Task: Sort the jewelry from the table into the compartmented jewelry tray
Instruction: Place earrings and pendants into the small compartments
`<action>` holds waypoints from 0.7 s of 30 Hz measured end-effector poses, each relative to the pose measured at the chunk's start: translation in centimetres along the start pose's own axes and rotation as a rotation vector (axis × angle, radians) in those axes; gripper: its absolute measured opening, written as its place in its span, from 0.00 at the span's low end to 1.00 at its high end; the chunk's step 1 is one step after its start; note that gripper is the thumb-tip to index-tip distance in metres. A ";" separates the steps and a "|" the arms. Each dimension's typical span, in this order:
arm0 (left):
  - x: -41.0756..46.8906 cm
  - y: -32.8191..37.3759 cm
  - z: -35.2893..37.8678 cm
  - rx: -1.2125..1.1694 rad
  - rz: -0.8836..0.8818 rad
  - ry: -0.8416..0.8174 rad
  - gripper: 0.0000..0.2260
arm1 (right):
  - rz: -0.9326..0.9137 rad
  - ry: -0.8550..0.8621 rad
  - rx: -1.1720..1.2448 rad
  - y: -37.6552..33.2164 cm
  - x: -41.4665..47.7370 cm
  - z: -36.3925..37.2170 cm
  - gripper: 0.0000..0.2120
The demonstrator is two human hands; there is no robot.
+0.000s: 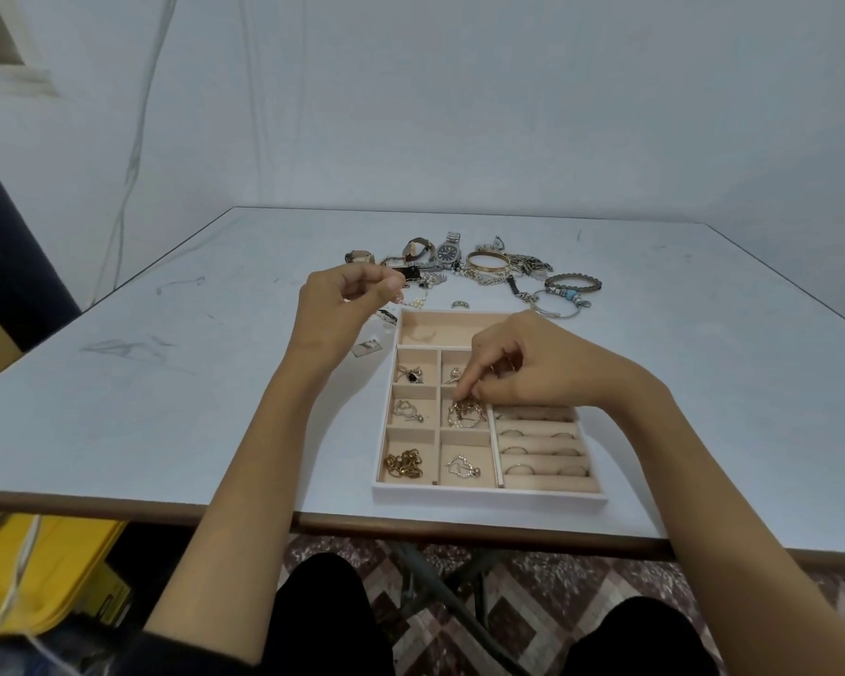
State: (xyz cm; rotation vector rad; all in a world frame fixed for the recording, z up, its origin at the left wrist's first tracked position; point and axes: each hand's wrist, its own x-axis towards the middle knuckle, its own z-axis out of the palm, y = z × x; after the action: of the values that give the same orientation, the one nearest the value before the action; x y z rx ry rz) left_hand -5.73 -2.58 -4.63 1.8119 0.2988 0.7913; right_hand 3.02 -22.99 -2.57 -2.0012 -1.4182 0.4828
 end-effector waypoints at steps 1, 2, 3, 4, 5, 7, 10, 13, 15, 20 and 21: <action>0.0 0.0 0.0 0.003 0.001 -0.003 0.06 | 0.001 -0.002 0.000 0.1 0.0 0.1 0.11; 0.0 0.0 0.0 0.005 0.002 -0.005 0.05 | 0.002 -0.004 0.004 0.1 -0.1 0.2 0.11; -0.1 0.0 0.1 0.006 0.003 -0.005 0.05 | 0.000 -0.005 0.008 0.0 -0.2 0.2 0.11; 0.0 0.0 0.1 0.007 0.004 -0.006 0.05 | -0.003 -0.004 0.009 0.0 -0.2 0.2 0.11; 0.0 0.0 0.1 0.009 0.006 -0.008 0.05 | -0.007 0.001 0.006 -0.1 -0.2 0.1 0.11; -0.1 0.0 0.1 0.012 0.010 -0.011 0.05 | -0.017 0.015 -0.005 -0.2 -0.2 0.1 0.10; -0.1 0.0 0.1 0.014 0.012 -0.012 0.04 | -0.005 0.013 -0.018 -0.3 -0.2 0.2 0.11; -0.1 0.0 0.2 0.017 0.015 -0.018 0.03 | 0.003 -0.022 -0.009 -0.6 -0.3 0.3 0.10; -0.1 0.0 0.1 0.017 0.019 -0.020 0.03 | -0.011 -0.007 0.016 -0.6 -0.3 0.2 0.10; -0.1 0.0 0.1 0.020 0.029 -0.024 0.02 | 0.022 0.038 -0.048 -0.2 -0.1 0.3 0.10; -0.1 0.0 0.2 0.024 0.030 -0.025 0.02 | 0.028 0.025 -0.077 -0.2 -0.1 0.4 0.10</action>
State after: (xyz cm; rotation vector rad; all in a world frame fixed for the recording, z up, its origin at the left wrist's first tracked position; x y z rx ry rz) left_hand -5.69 -2.76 -4.72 1.8515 0.2658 0.7883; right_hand 2.54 -22.94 -2.73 -2.0837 -1.4150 0.4201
